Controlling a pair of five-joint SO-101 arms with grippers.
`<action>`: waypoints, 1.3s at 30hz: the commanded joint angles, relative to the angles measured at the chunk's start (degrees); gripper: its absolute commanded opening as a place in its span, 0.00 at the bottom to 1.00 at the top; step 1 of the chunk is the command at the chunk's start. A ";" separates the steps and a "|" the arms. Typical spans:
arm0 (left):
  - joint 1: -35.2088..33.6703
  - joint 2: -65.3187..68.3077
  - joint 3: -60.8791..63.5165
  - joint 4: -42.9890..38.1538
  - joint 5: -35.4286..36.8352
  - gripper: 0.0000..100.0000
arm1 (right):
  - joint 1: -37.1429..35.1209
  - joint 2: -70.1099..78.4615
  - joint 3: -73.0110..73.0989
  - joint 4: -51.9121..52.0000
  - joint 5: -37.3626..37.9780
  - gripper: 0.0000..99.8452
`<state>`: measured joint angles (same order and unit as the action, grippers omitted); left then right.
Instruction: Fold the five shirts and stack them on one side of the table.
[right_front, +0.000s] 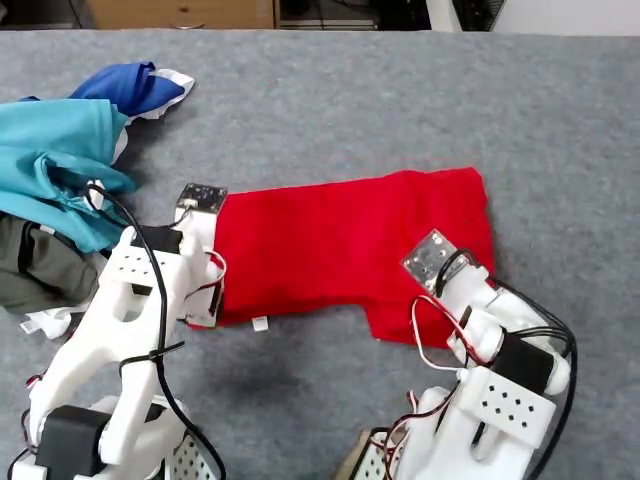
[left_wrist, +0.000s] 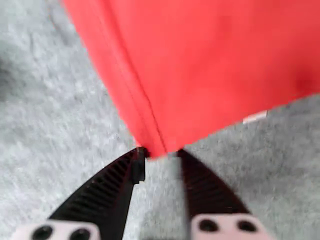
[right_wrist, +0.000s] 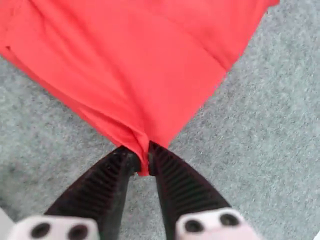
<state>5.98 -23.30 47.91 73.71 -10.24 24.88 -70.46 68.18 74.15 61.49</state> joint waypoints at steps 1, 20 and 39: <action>0.09 -1.36 -0.79 3.60 -0.18 0.23 | 1.36 -0.75 -0.84 0.26 0.70 0.17; -4.66 2.59 -33.41 12.84 8.88 0.03 | -0.57 -0.13 -16.13 -2.46 -4.13 0.01; -3.87 40.48 -53.98 -0.18 19.34 0.02 | -5.93 49.98 -51.21 -7.91 -17.23 0.01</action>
<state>1.85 14.95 0.09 73.89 7.87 20.57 -28.53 25.36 67.12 46.64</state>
